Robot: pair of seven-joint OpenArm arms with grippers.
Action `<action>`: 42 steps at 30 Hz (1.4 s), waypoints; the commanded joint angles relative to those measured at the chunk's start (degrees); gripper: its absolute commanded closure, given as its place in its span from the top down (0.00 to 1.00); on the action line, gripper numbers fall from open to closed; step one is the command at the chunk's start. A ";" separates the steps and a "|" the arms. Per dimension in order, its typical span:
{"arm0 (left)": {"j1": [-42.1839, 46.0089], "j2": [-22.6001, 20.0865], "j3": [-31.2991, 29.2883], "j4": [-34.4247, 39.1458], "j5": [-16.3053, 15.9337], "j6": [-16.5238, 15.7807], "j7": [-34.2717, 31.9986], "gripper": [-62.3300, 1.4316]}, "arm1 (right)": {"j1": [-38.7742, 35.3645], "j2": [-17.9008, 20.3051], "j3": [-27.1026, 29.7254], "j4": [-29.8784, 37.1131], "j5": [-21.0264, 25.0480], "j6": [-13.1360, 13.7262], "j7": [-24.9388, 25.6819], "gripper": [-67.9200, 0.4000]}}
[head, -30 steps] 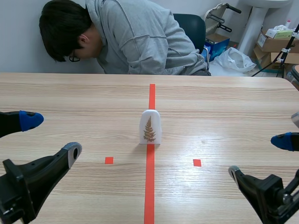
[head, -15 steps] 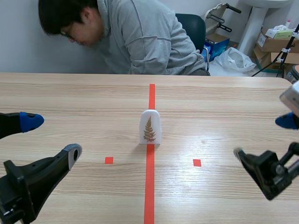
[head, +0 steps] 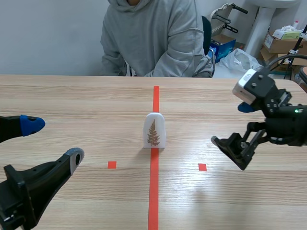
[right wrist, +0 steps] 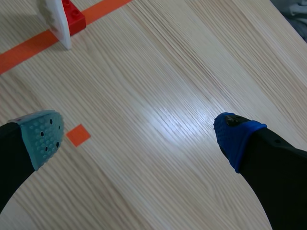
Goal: Do the leaf sorting experiment
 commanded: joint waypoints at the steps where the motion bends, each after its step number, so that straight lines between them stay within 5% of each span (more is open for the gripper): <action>1: -0.02 0.28 -0.11 0.87 -0.48 -0.24 -0.83 0.97 | 3.43 -1.73 -0.98 -1.05 -0.24 0.57 1.18 0.96; 10: -0.02 0.63 -0.11 0.87 -0.48 -0.24 -0.83 0.97 | 16.61 -12.55 -12.20 -16.46 -4.11 2.21 4.50 0.96; 18: -0.02 2.36 -0.13 0.87 -0.48 -0.24 -0.83 0.97 | 20.59 -20.35 -14.86 -23.85 -6.75 2.21 6.38 0.96; 33: -0.02 2.34 -0.13 0.87 -0.48 -0.24 -0.85 0.97 | 21.03 -25.29 -17.90 -28.39 -9.31 2.19 8.83 0.96; 42: -0.02 2.34 -0.13 0.87 -0.48 -0.24 -0.85 0.97 | 21.03 -25.40 -18.49 -28.39 -9.92 1.70 10.27 0.60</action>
